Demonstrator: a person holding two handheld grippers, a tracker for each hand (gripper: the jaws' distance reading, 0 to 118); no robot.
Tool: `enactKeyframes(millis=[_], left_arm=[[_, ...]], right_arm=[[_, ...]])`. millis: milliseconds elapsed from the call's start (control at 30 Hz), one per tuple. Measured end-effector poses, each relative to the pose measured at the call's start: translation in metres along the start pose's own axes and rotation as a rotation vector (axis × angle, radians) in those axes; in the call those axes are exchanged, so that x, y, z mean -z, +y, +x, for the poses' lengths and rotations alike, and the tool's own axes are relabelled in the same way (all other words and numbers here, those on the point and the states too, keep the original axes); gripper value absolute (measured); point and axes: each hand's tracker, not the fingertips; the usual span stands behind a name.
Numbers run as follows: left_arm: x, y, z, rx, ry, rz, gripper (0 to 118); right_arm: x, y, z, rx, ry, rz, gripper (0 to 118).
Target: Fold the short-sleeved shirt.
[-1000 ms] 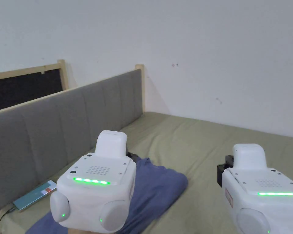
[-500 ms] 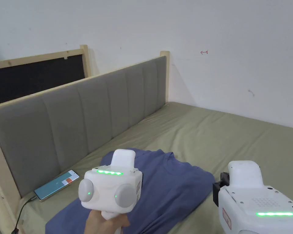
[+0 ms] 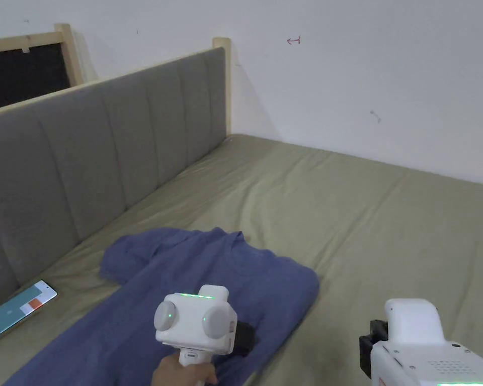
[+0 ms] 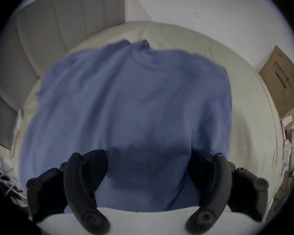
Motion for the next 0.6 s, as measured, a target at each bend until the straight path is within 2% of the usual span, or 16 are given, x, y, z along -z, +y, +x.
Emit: enactKeyframes(millis=[33, 67, 167, 233, 267, 300, 367, 467, 500, 600], left_arm=[[0.008, -0.001, 0.003, 0.016, 0.068, -0.016, 97], [0.003, -0.001, 0.005, 0.016, 0.058, 0.015, 88], [-0.013, 0.006, 0.0, 0.003, 0.052, 0.034, 0], [-0.015, 0.01, -0.01, -0.028, 0.163, 0.028, 0], [-0.009, 0.011, -0.018, -0.09, 0.062, 0.01, 0], [-0.005, 0.011, -0.021, -0.13, 0.024, -0.019, 0], [-0.012, 0.012, -0.022, -0.141, 0.036, 0.004, 0], [-0.025, 0.017, -0.022, -0.203, -0.022, 0.003, 0], [-0.037, 0.021, -0.02, -0.207, -0.049, -0.003, 0], [-0.066, 0.03, 0.001, -0.163, -0.091, 0.039, 0]], right_arm=[[0.004, -0.002, 0.001, 0.003, -0.004, -0.017, 0], [0.007, -0.003, 0.003, 0.003, -0.003, -0.028, 0], [0.013, -0.01, 0.004, -0.01, -0.006, -0.045, 0], [0.015, -0.013, 0.005, -0.006, -0.004, -0.059, 0], [0.014, -0.014, 0.006, 0.011, 0.004, -0.067, 0], [0.012, -0.015, 0.007, 0.032, 0.014, -0.068, 0], [0.008, -0.016, 0.011, 0.039, 0.02, -0.068, 0], [-0.002, -0.017, 0.02, 0.02, -0.001, -0.057, 0], [-0.006, -0.016, 0.026, 0.021, -0.006, -0.052, 0], [-0.022, -0.014, 0.049, 0.09, -0.02, -0.023, 0]])
